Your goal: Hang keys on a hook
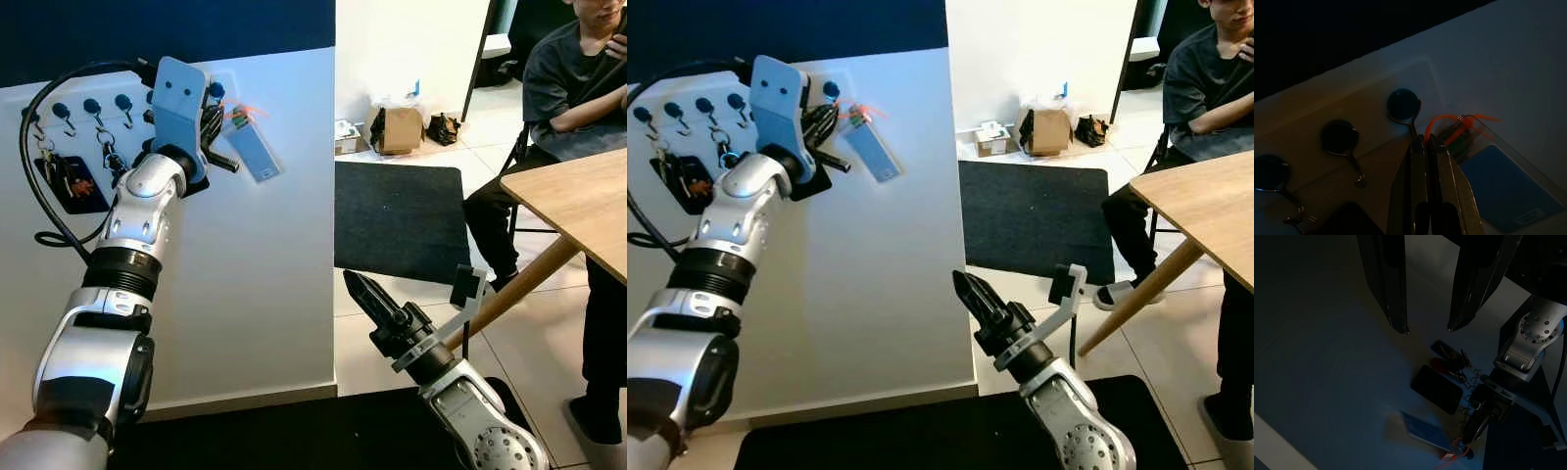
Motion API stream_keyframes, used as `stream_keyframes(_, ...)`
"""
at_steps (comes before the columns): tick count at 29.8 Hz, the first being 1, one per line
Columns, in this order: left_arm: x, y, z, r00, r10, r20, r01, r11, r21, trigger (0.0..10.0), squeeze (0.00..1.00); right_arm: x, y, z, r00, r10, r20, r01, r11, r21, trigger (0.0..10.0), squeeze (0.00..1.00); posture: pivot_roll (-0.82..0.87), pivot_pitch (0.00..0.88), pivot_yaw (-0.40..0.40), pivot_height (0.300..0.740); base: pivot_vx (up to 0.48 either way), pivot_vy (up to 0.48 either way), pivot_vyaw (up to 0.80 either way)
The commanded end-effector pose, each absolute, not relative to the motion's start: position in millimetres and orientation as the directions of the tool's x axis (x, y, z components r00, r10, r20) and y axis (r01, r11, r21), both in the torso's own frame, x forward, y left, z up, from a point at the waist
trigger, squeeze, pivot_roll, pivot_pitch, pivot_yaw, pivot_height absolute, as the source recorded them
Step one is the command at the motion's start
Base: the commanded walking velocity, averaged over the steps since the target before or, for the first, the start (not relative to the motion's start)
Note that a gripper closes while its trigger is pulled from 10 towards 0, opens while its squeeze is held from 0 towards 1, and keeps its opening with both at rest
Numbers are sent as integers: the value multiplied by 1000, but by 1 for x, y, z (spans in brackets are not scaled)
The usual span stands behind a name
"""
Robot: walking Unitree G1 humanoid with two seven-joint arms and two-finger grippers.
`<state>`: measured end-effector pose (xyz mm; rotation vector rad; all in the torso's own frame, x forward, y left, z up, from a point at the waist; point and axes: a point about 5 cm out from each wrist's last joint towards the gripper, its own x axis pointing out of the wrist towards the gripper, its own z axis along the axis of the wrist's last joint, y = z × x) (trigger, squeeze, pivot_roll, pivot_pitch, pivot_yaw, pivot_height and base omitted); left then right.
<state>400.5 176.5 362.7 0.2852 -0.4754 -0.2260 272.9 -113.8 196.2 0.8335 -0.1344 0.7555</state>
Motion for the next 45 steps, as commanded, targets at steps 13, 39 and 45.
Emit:
stream_keyframes(13,409,201,352,930,-137,341,33,955,293,10000,0,274,-112,194,739,558,379,-648,431,629,10000,0,5,170,117,740,0,0,0)
stream_keyframes(39,402,182,347,871,-371,322,318,925,209,10000,0,274,-110,192,735,567,372,-647,421,636,10000,0,17,178,109,740,0,0,0)
stream_keyframes(45,402,190,356,882,-304,359,248,949,194,10000,0,274,-110,192,735,567,373,-648,421,635,10000,0,10,173,113,740,0,0,0)
